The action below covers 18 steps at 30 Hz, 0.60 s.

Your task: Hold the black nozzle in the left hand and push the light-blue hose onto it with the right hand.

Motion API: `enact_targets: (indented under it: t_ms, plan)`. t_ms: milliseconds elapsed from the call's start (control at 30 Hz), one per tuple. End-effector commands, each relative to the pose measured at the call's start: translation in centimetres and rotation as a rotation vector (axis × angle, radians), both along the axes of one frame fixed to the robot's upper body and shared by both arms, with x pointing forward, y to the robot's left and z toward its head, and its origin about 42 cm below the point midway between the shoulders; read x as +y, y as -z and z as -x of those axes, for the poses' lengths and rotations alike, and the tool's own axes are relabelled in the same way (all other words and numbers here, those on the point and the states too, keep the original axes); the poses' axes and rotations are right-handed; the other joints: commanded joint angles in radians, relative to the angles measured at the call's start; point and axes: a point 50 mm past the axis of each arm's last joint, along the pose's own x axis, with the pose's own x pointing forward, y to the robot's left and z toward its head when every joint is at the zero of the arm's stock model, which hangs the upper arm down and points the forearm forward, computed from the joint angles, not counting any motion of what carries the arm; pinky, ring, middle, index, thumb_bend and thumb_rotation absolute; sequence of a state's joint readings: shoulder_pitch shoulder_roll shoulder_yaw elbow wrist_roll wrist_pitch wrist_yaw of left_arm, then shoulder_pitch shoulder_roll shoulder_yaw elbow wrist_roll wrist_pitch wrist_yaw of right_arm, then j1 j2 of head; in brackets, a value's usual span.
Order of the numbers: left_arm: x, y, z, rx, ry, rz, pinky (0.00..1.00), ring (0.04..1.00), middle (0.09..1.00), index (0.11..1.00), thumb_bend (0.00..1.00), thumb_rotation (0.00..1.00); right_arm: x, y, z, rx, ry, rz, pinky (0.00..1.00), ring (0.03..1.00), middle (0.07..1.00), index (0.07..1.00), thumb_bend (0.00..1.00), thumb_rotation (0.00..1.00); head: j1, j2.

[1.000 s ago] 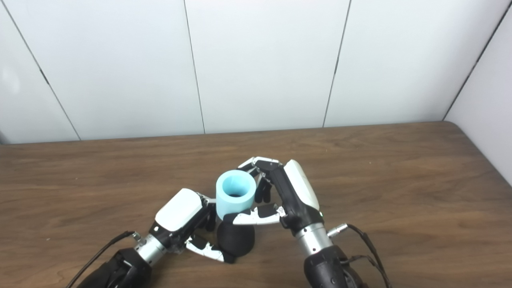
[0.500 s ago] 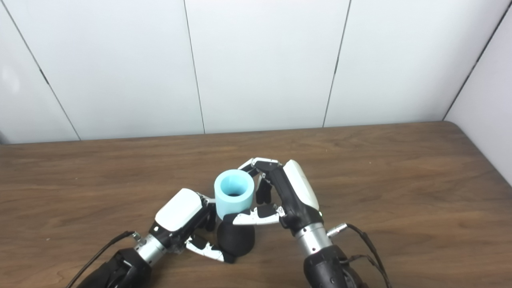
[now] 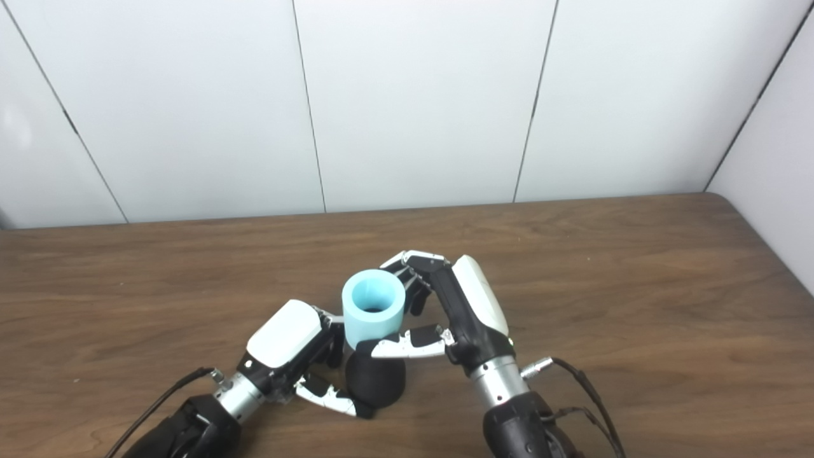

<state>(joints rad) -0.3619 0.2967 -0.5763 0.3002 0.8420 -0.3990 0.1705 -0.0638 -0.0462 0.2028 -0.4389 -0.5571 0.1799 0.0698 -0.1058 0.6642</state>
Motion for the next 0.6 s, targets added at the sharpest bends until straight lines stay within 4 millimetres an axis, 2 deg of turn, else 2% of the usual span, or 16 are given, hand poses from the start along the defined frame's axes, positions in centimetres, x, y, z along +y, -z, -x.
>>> enact_targets:
  t_ms: [0, 33, 67, 133, 200, 333, 567]
  plan:
    - [0.42, 7.62, 6.05, 0.234, 0.015, -0.107, 0.30, 0.360, 0.416, 0.523, 0.52, 0.00, -0.27, -0.34, -0.15, -0.018, 0.024, -0.011, 0.33, 0.422, 0.468, 0.510, 0.52, 0.07, -0.001, 0.001]
    - [0.42, 7.62, 6.06, 0.233, 0.016, -0.107, 0.30, 0.357, 0.414, 0.522, 0.52, 0.00, -0.27, -0.34, -0.13, -0.012, 0.026, -0.015, 0.34, 0.432, 0.482, 0.496, 0.52, 0.12, -0.001, 0.001]
    - [0.43, 7.62, 6.07, 0.232, 0.017, -0.105, 0.29, 0.351, 0.411, 0.521, 0.52, 0.00, -0.27, -0.35, -0.10, -0.003, 0.030, -0.020, 0.35, 0.441, 0.491, 0.520, 0.72, 0.15, 0.000, 0.001]
    - [0.42, 7.62, 6.09, 0.233, 0.016, -0.103, 0.28, 0.343, 0.409, 0.519, 0.52, 0.00, -0.27, -0.36, -0.07, 0.011, 0.035, -0.023, 0.38, 0.464, 0.514, 0.551, 0.92, 0.22, -0.001, 0.002]
    - [0.40, 7.61, 6.11, 0.232, 0.016, -0.106, 0.27, 0.330, 0.403, 0.516, 0.51, 0.00, -0.26, -0.36, -0.07, 0.018, 0.038, -0.024, 0.40, 0.485, 0.532, 0.571, 0.99, 0.28, -0.001, 0.002]
    - [0.37, 7.61, 6.12, 0.235, 0.018, -0.112, 0.28, 0.338, 0.404, 0.518, 0.51, 0.00, -0.28, -0.42, -0.03, 0.029, 0.041, -0.015, 0.42, 0.520, 0.561, 0.595, 1.00, 0.34, 0.000, 0.003]
    - [0.36, 7.70, 6.12, 0.234, 0.021, -0.112, 0.28, 0.341, 0.409, 0.520, 0.51, 0.00, -0.27, -0.43, -0.04, 0.023, 0.041, 0.008, 0.43, 0.543, 0.582, 0.618, 1.00, 0.37, 0.000, 0.003]
